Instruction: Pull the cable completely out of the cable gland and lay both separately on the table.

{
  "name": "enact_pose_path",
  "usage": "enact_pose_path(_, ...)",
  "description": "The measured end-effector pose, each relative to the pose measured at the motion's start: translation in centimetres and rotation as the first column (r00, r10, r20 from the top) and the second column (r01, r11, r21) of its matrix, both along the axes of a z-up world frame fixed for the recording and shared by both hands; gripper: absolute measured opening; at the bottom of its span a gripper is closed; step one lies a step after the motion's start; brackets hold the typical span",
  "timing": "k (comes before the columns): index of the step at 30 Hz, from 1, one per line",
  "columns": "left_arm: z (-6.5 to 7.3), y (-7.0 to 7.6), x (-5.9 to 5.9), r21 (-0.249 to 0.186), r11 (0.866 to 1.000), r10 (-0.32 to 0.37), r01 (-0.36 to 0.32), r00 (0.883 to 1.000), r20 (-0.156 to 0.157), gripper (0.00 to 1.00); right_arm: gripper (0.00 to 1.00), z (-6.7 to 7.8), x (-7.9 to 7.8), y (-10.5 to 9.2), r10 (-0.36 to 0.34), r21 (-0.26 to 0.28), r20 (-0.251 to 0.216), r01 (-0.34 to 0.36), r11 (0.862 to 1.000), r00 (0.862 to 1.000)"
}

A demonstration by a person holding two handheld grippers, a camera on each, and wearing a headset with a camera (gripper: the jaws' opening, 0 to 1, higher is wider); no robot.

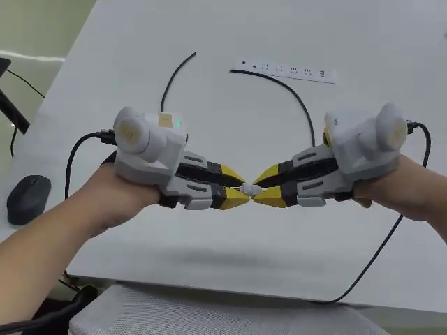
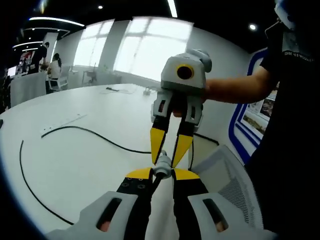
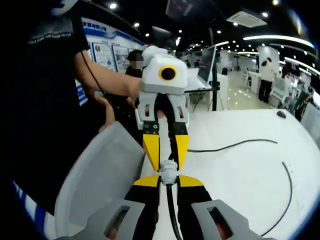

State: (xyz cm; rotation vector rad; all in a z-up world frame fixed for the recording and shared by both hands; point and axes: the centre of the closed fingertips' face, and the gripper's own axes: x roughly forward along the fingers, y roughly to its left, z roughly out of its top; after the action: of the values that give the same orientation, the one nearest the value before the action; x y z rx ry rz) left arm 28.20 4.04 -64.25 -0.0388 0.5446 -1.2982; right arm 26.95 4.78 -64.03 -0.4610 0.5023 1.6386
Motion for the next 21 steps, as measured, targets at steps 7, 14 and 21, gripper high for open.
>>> enact_pose_path(7,0.12,-0.07,-0.33,-0.024,1.0,0.009,-0.01,0.998,-0.064,0.15,0.07,-0.29,-0.22,-0.04,0.04,-0.06,0.291,-0.024,0.998,0.956)
enact_pose_path(14,0.2,-0.03,-0.42,-0.026,1.0,0.012,-0.013,0.998,-0.065,0.15,0.07,-0.51,-0.05,-0.09,0.019,-0.062,0.401,0.006,0.998,0.916)
enact_pose_path(21,0.09,-0.14,-0.67,-0.018,1.0,0.001,-0.002,0.999,-0.053,0.15,0.08,-0.58,-0.06,-0.17,-0.001,-0.056,0.369,0.023,0.998,0.929)
